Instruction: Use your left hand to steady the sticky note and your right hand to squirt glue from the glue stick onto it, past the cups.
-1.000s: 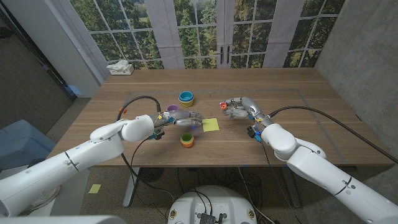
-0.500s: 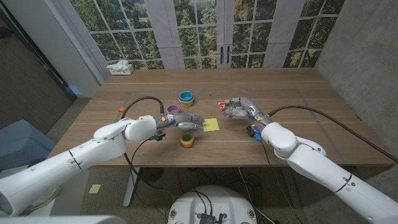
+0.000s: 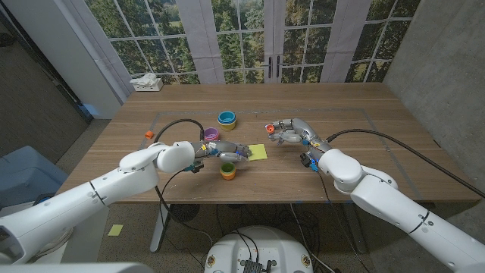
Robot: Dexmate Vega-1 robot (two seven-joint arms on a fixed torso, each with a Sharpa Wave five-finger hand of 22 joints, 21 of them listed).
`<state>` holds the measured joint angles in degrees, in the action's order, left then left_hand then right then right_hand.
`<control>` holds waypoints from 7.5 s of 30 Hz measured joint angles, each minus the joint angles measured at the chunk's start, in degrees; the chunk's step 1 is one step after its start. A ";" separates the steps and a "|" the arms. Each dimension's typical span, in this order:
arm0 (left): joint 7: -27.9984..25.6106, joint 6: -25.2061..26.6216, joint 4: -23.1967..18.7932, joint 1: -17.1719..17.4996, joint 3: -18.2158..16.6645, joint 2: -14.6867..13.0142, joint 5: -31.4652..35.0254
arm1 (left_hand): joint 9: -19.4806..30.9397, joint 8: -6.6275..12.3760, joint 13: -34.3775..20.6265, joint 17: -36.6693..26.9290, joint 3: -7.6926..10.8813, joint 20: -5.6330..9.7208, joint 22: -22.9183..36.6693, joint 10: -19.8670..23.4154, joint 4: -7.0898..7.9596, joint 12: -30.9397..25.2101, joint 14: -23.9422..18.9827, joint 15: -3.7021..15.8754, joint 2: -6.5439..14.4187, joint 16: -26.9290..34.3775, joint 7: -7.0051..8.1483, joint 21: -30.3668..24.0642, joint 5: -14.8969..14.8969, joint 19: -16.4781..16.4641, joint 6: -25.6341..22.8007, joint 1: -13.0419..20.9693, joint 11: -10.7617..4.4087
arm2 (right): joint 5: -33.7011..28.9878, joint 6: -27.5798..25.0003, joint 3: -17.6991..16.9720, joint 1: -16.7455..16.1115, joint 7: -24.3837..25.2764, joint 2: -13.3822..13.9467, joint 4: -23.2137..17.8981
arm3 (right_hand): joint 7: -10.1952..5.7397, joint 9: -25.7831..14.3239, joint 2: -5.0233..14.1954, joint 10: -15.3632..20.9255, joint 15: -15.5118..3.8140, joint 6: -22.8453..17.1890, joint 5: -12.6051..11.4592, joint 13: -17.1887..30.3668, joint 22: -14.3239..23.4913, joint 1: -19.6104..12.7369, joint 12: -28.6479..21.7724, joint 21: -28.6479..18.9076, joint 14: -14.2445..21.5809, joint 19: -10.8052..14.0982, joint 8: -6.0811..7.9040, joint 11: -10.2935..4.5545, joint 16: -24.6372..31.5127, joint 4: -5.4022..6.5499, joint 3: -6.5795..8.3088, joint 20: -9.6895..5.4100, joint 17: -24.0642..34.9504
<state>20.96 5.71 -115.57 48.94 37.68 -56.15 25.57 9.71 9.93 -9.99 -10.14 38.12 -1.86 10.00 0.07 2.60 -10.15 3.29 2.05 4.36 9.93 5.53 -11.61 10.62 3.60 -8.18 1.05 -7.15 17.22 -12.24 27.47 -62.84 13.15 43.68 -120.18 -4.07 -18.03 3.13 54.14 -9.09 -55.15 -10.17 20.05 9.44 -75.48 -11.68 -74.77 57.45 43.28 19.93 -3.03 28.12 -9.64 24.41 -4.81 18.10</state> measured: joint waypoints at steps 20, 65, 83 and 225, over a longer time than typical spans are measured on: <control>3.45 1.83 0.65 -2.16 2.22 2.02 3.04 | -0.12 -0.41 0.00 0.02 -0.90 -0.60 0.29 -4.10 2.25 -0.01 1.74 -0.31 -0.06 0.00 0.71 0.87 0.00 3.05 4.00 -0.67 -1.24 | 2.78 0.97 0.97 2.66 -2.98 -0.03 2.29 | 0.00 -0.20 0.00 0.00 0.00 0.00 0.04 -0.26 0.00 0.00 -0.24 0.00 0.00 0.21 -0.10 0.00 0.03 -0.01 -0.15 0.21 0.04; 12.71 7.16 2.69 -8.24 7.47 5.81 9.53 | 0.04 0.33 -0.05 -0.23 -3.24 -1.31 0.28 -2.43 5.60 -0.89 1.79 -1.04 -0.59 0.72 0.29 0.86 0.00 5.81 3.93 -1.19 -0.63 | 14.82 -3.55 3.16 11.70 -10.44 -4.05 13.08 | 0.00 -0.46 0.00 0.02 0.10 0.00 -0.21 -0.23 0.03 0.00 -0.46 0.89 0.09 0.82 -0.42 -0.02 -0.02 -0.10 -0.23 0.00 -0.01; 12.74 7.03 2.75 -8.23 7.48 5.73 9.34 | 0.04 0.24 0.00 -0.24 -3.48 -1.30 0.27 -2.44 5.83 -0.87 1.71 -1.13 -0.58 0.72 0.38 0.86 0.00 5.81 3.84 -1.18 -0.63 | 17.96 -5.64 4.04 14.05 -10.80 -5.59 16.42 | 0.00 -0.45 0.00 0.01 -0.11 0.00 -0.17 -0.23 0.02 0.00 -0.45 0.89 0.30 1.23 -0.44 -0.01 -0.01 -0.11 -0.23 0.01 0.15; -2.74 3.16 2.46 -3.41 5.01 6.04 13.54 | 0.62 3.06 -0.39 0.28 -5.72 -0.49 0.13 9.34 4.42 -3.43 -8.02 0.00 -0.18 1.60 -5.13 -1.13 0.44 -0.15 -11.32 -0.20 3.37 | 28.20 6.39 1.20 10.55 -23.26 -5.67 21.73 | -0.20 -0.97 0.01 0.71 -0.85 -0.21 -0.24 -0.23 -0.10 0.00 -0.47 2.54 2.41 3.68 -1.26 -0.71 -0.45 -0.32 -0.28 -0.82 -0.64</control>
<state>18.23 8.86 -113.11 45.53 42.69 -50.11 39.11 10.33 12.99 -10.39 -9.86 32.40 -2.35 10.12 9.41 7.02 -13.59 -4.72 2.05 4.18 11.54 0.40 -12.74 11.07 3.44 -19.50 0.85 -3.78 45.42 -5.85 28.67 -52.29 -10.11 38.01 -98.45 -4.28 -19.00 3.13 54.85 -9.94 -55.36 -10.41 19.82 9.34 -75.48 -12.15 -72.24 59.87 46.97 18.68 -3.74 27.67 -9.95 24.13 -5.63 17.46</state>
